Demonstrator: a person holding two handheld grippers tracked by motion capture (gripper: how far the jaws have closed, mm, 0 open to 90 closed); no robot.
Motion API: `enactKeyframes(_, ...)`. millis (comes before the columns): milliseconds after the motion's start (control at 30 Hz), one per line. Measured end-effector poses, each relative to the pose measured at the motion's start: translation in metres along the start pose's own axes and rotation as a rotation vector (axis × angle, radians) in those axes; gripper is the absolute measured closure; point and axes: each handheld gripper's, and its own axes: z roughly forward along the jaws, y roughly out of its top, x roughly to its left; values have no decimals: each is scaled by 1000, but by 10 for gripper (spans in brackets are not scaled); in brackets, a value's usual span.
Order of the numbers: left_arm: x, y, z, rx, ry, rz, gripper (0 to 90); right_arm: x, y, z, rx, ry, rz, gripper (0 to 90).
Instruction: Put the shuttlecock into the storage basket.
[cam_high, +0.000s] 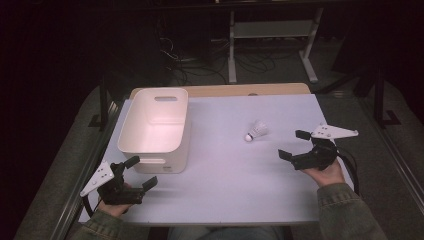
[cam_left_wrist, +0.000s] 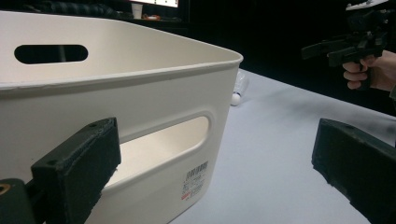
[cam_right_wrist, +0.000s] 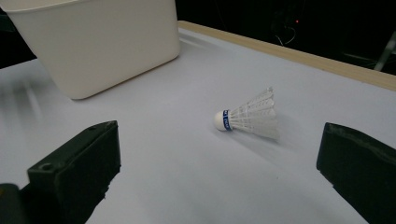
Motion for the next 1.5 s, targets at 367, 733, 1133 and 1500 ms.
enactKeyframes(367, 0, 0, 0, -3, -3, -3, 8, -5, 9, 9, 5, 1, 13, 0)
enactKeyframes(733, 0, 0, 0, -6, -7, -3, 8, -9, 13, 17, 21, -1, 12, 0)
enactKeyframes(1133, 0, 0, 0, -6, -5, -6, 8, -16, 25, 31, 45, 11, 18, 0)
enactKeyframes(1500, 0, 0, -1, -5, -5, -8, 8, -19, 35, 41, 65, 14, 20, 0)
